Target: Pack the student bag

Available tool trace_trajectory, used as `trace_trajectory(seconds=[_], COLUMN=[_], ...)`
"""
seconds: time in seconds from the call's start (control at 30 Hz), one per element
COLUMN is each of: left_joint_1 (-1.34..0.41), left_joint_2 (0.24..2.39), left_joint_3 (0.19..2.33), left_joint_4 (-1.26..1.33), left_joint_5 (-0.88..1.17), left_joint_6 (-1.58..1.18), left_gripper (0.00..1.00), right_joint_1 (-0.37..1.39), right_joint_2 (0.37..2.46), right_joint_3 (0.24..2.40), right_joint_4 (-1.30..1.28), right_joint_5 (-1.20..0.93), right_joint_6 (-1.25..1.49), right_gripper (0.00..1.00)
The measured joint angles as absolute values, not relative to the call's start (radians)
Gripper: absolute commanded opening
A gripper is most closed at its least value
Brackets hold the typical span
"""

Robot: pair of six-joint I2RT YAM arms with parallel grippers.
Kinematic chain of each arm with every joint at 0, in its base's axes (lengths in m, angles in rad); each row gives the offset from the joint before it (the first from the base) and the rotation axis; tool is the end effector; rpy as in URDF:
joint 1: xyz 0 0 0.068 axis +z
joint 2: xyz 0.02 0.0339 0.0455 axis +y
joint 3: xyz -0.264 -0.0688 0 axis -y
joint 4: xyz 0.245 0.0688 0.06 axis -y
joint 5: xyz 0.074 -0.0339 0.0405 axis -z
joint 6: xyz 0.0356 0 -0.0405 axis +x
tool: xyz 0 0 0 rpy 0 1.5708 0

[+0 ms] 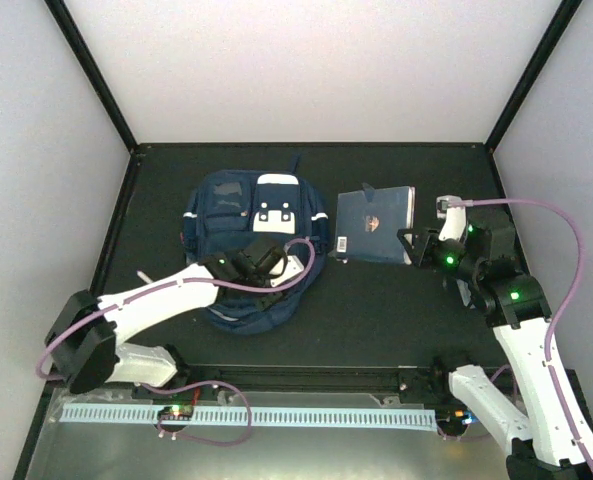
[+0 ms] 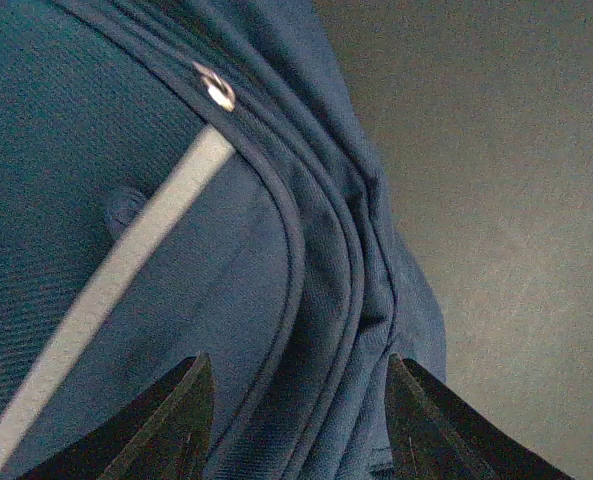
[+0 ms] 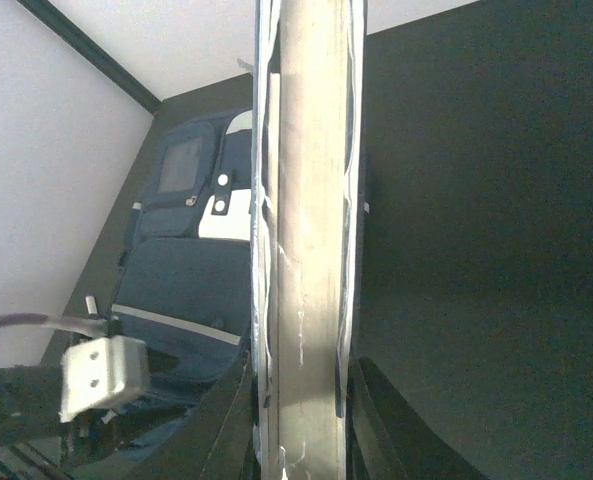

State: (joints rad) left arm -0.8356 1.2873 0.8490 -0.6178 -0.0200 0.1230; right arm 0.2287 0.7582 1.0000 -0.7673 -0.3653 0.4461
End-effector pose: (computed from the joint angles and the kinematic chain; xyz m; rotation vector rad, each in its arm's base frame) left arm 0.1665 -0.1830 0.2219 1.2131 2.3493 -0.2179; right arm 0.1380 0.0452 0.3581 0.0058 2.1566 0.7827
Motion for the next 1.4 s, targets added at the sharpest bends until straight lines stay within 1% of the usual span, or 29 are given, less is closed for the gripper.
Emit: trace_trajectory(seconds=[0.23,0.37,0.47,0.5,0.57,0.6,0.63,0.77,0.9,1.0,1.13,1.3,1.4], left_joint_1=[-0.840,-0.840,-0.841,-0.842,-0.847,-0.850,-0.853,-0.859,-0.860,-0.860,-0.863,-0.871,-0.872], left_joint_2=[1.389,1.432,1.473,1.481,1.493,1.494,1.494,1.462,1.372,1.351,1.405,1.494,1.513], left_joint_3=[0.867,0.879,0.881,0.883,0.893,0.899,0.904,0.914,0.916,0.924,0.944,0.945,0.945], left_joint_4=[-0.682,-0.688,-0.682,-0.682,-0.691,-0.696,-0.703,-0.730,-0.774,-0.793,-0.817,-0.830,-0.830], left_joint_5=[-0.014,-0.031,-0.062,-0.068,-0.081,-0.087,-0.089,-0.076,-0.040,-0.030,-0.031,-0.056,-0.059], left_joint_6=[0.190,0.209,0.210,0.209,0.209,0.208,0.209,0.221,0.241,0.254,0.271,0.284,0.287], left_gripper=[0.46,0.39,0.39,0.37,0.29,0.26,0.26,0.33,0.33,0.32,0.33,0.41,0.40], right_joint_1=[0.229,0.229,0.229,0.229,0.229,0.229,0.229,0.229,0.229,0.229,0.229,0.229,0.229], right_joint_2=[0.758,0.758,0.758,0.758,0.758,0.758,0.758,0.758,0.758,0.758,0.758,0.748,0.741], right_joint_3=[1.000,0.994,0.988,0.987,0.986,0.986,0.986,0.986,0.969,0.957,0.955,0.955,0.955], right_joint_4=[-0.768,-0.767,-0.767,-0.767,-0.767,-0.767,-0.767,-0.767,-0.759,-0.759,-0.766,-0.781,-0.793], right_joint_5=[-0.365,-0.366,-0.369,-0.369,-0.369,-0.370,-0.371,-0.374,-0.378,-0.378,-0.377,-0.376,-0.379], right_joint_6=[0.447,0.447,0.448,0.449,0.450,0.451,0.451,0.451,0.450,0.450,0.450,0.447,0.447], right_gripper=[0.02,0.02,0.02,0.03,0.03,0.03,0.03,0.03,0.03,0.03,0.03,0.03,0.03])
